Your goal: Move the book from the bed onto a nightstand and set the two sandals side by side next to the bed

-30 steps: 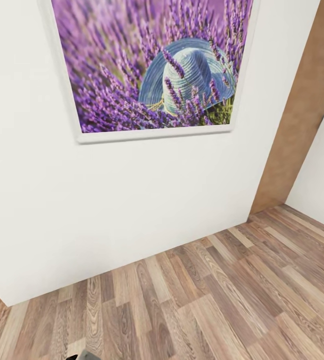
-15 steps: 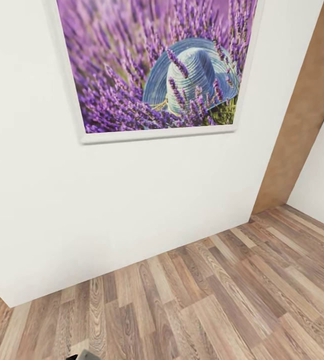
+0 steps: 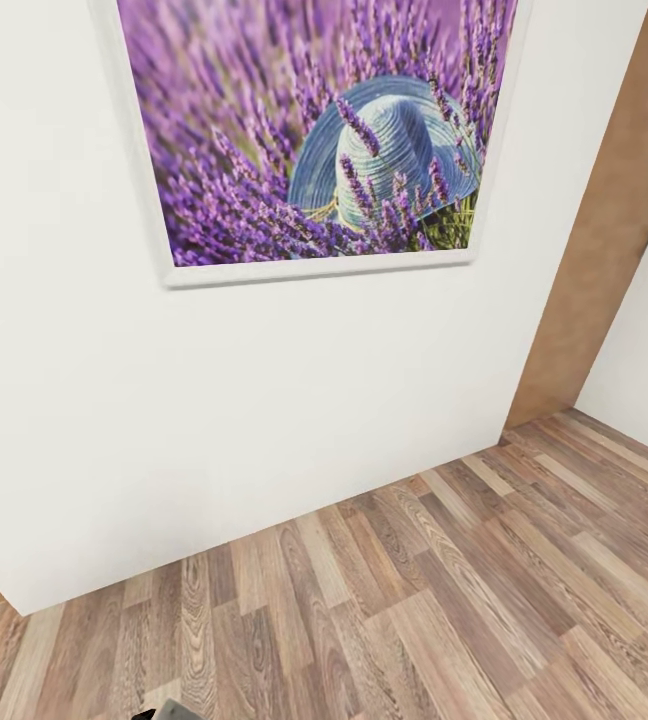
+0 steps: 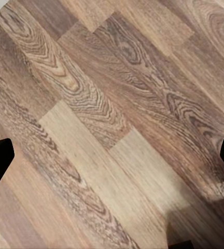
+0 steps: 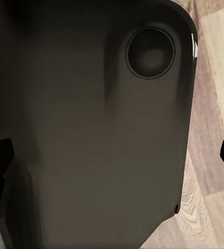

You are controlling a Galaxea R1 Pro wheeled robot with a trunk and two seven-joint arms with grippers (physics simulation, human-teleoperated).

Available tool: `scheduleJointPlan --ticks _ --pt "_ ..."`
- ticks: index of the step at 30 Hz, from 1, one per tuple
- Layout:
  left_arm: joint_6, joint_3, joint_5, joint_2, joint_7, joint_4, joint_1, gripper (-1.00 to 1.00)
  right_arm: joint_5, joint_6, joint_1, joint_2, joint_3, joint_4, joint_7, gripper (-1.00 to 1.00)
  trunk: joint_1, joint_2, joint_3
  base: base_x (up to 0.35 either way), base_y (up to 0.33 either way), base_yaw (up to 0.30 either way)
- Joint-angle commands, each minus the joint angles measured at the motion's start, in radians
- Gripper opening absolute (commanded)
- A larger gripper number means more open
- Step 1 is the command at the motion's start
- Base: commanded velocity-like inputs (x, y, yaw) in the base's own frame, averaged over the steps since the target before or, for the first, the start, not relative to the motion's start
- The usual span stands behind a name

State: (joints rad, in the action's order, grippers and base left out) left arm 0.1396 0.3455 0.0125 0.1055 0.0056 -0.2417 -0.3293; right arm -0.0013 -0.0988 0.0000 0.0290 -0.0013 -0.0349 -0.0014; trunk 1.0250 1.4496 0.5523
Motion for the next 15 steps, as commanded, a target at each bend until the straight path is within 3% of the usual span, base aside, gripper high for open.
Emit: scheduleJointPlan --ticks 1,15 --pt "0.003 0.003 0.001 0.000 0.001 0.000 0.000 1.00 0.000 -0.002 0.000 0.000 0.000 0.000 0.000 1.00 0.000 0.000 0.001 0.000 0.007 0.000" --pt "0.003 0.003 0.001 0.000 0.001 0.000 0.000 1.00 0.000 -0.002 0.000 0.000 0.000 0.000 0.000 1.00 0.000 0.000 0.001 0.068 0.002 0.000"
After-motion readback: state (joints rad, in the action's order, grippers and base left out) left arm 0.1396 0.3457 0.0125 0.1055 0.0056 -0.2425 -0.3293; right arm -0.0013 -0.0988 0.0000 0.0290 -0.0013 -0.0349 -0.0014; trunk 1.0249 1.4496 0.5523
